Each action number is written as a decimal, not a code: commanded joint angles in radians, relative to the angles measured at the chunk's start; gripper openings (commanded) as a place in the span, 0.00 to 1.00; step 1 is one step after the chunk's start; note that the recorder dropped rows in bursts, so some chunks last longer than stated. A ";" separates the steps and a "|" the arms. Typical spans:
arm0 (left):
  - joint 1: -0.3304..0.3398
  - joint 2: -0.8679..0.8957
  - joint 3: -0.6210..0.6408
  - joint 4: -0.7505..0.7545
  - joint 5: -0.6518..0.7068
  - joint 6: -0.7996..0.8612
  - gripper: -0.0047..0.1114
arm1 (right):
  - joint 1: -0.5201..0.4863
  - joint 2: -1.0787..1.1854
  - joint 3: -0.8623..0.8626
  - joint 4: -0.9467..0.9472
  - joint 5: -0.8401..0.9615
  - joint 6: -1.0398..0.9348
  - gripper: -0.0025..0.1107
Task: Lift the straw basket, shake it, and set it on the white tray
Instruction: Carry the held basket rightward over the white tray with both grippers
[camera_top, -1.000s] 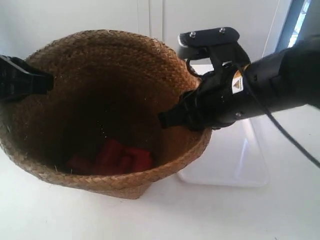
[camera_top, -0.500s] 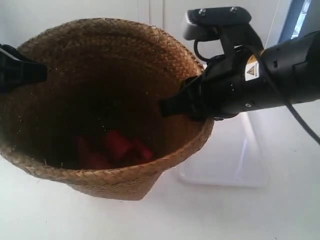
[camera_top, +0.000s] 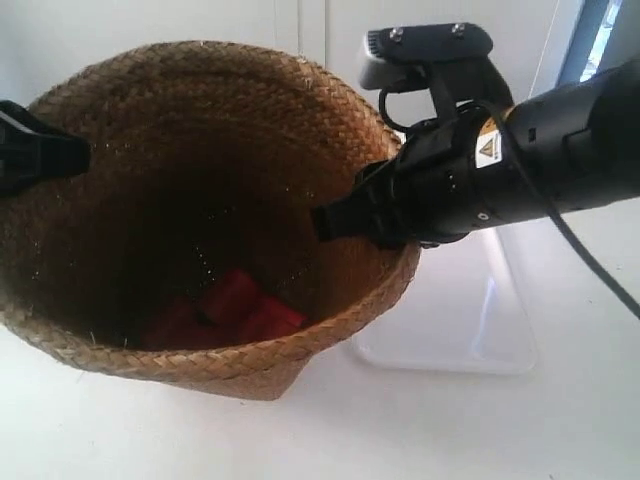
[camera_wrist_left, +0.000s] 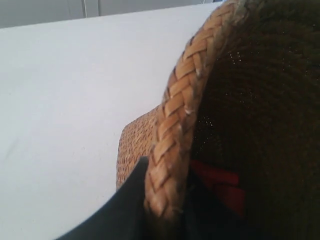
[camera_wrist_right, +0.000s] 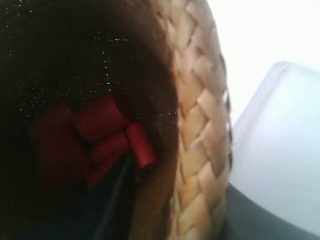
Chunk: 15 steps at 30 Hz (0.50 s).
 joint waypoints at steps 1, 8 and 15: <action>0.004 -0.017 0.044 0.015 -0.020 0.013 0.04 | -0.004 0.035 -0.002 -0.031 -0.001 -0.015 0.02; 0.004 -0.013 0.093 0.015 -0.065 0.010 0.04 | -0.004 0.086 -0.002 -0.031 -0.030 -0.015 0.02; 0.002 -0.103 -0.130 -0.017 -0.009 0.028 0.04 | -0.002 -0.076 -0.212 0.016 0.153 -0.083 0.02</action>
